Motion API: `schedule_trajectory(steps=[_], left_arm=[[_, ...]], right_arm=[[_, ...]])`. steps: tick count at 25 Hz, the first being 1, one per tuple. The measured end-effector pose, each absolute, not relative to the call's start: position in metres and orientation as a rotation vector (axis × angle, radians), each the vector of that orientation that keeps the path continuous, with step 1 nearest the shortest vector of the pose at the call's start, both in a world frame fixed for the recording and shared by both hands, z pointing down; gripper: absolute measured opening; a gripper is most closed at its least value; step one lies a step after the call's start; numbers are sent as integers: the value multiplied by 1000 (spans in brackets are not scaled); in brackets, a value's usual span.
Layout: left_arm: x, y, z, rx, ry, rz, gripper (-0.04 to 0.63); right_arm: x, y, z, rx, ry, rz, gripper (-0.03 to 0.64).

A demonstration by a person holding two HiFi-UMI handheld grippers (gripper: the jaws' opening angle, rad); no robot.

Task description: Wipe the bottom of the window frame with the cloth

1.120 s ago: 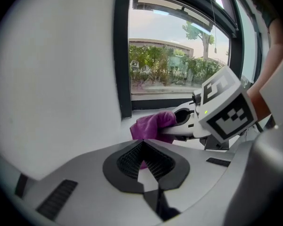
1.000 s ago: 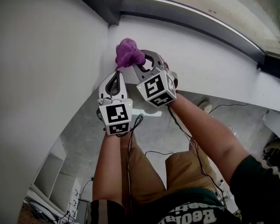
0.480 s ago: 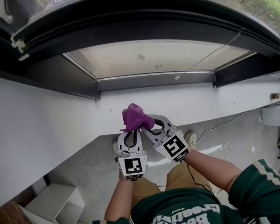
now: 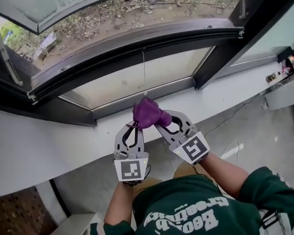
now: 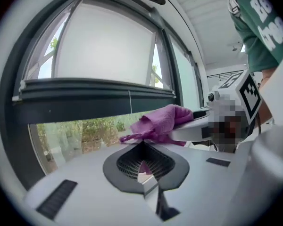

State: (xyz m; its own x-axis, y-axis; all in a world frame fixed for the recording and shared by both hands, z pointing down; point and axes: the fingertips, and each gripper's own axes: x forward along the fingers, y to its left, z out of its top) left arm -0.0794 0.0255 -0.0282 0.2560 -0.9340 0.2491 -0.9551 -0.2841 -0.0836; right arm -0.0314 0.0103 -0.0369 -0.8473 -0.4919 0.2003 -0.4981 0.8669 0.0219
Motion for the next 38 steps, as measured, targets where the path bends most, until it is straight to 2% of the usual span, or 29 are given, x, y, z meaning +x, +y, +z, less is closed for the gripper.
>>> schedule_trajectory(steps=[6, 14, 38], left_arm=[[-30, 32, -96, 2568, -1789, 354, 6], [7, 45, -125, 2688, -1714, 374, 6], [33, 45, -124, 2771, -1647, 421, 6]], right_arm=[[35, 11, -100, 919, -2869, -4, 87], [82, 27, -129, 1053, -2854, 7, 87], [93, 45, -122, 1054, -2827, -39, 87]])
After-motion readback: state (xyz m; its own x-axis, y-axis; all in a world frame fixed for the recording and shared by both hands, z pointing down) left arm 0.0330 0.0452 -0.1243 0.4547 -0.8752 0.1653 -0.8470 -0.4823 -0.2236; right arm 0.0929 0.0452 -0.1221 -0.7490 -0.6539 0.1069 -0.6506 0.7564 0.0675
